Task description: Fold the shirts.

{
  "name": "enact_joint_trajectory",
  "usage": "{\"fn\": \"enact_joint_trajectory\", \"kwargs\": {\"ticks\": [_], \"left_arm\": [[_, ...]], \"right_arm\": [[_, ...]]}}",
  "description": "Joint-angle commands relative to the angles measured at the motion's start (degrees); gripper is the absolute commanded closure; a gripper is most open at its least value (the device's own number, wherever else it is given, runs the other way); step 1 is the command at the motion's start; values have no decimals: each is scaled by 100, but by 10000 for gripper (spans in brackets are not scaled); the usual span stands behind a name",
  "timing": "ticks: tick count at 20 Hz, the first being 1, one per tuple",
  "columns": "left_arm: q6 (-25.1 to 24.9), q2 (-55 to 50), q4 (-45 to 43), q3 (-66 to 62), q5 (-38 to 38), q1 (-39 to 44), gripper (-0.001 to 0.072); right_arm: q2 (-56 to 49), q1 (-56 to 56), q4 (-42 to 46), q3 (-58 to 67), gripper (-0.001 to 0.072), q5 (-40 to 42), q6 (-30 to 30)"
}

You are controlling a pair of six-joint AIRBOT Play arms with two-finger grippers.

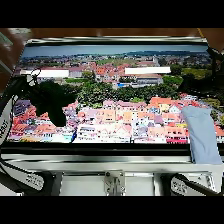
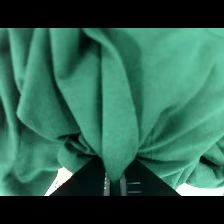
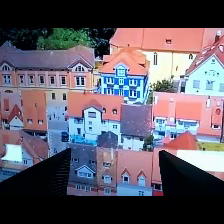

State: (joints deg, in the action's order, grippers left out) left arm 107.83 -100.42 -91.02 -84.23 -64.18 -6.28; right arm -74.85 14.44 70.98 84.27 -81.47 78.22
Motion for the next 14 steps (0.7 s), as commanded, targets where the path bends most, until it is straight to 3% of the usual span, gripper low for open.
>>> {"fn": "enact_joint_trajectory", "kwargs": {"ticks": [1, 4, 8, 11, 14], "left_arm": [[-363, 306, -44, -271, 76, 186, 666], [-804, 1207, -42, -623, 79, 754, 667], [-789, 2747, -17, -664, 76, 2192, 667], [-348, 3198, -26, -636, 70, 3536, 666], [98, 2957, -177, -234, 175, 4476, 666]], "right_arm": [[2, 2, -63, -2, 45, -57, 11], [2, -2, -57, 0, 45, -50, -101], [92, -2, -186, 0, 45, -319, -96], [328, -2, -195, 0, 45, -632, -96], [470, -2, -188, 0, 46, -822, -92]]}}
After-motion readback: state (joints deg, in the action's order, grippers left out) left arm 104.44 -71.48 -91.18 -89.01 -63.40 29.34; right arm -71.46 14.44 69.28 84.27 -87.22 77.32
